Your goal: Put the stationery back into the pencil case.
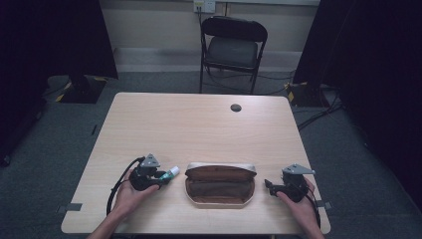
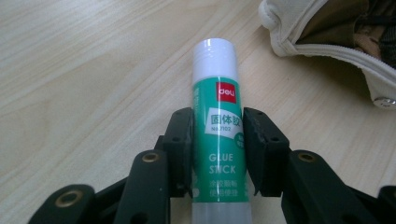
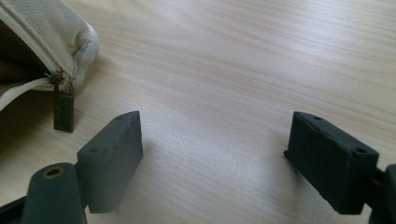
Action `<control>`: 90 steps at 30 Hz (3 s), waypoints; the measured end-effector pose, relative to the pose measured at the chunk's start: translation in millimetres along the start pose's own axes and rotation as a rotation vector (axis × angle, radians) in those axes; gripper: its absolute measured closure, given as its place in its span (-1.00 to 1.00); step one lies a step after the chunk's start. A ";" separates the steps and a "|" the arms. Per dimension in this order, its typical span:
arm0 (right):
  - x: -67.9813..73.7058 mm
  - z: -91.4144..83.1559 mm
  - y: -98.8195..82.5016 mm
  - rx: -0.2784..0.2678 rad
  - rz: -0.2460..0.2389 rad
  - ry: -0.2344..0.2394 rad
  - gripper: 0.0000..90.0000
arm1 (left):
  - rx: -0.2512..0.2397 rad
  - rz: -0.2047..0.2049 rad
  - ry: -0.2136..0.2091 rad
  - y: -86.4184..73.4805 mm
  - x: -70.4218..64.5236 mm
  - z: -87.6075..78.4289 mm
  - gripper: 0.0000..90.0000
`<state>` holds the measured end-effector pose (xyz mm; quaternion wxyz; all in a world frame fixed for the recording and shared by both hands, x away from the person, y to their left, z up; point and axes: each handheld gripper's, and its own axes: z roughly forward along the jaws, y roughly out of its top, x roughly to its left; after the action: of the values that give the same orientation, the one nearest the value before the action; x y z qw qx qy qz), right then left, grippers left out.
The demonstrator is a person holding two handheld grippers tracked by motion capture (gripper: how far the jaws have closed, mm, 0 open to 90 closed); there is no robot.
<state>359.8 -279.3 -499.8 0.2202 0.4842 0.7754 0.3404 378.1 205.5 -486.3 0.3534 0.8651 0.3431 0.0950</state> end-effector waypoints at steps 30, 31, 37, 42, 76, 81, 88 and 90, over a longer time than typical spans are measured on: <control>0.0 0.3 0.5 0.001 -0.005 0.007 -0.61 | -0.142 -0.025 -0.060 -0.9 -1.5 -35.7 0.47; 0.0 0.4 0.5 0.001 -0.005 0.007 -0.62 | -0.154 -0.029 -0.061 -1.3 -1.0 -38.0 0.47; -0.2 0.5 0.5 0.001 -0.008 0.008 -0.61 | -0.198 -0.023 -0.079 -0.3 -3.5 -50.0 0.47; -0.3 0.5 0.6 0.001 -0.009 0.010 -0.62 | -0.270 -0.018 -0.082 3.9 -8.3 -62.3 0.47; -0.4 0.7 0.7 0.001 -0.010 0.011 -0.62 | -0.292 0.199 -0.226 51.8 -78.3 -64.2 0.47; -0.3 0.7 0.7 0.002 -0.009 0.011 -0.62 | -0.255 0.235 -0.232 63.8 -88.3 -55.3 0.47; -0.3 1.1 1.0 0.001 -0.012 0.012 -0.62 | -0.199 0.262 -0.252 74.1 -96.3 -34.0 0.47; -0.3 1.1 1.0 0.001 -0.012 0.012 -0.62 | -0.167 0.261 -0.245 74.6 -96.8 -25.6 0.47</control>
<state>361.2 -278.9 -499.8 0.2176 0.4775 0.7798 0.3414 334.7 117.2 -409.5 0.4476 0.8750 0.1735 0.0622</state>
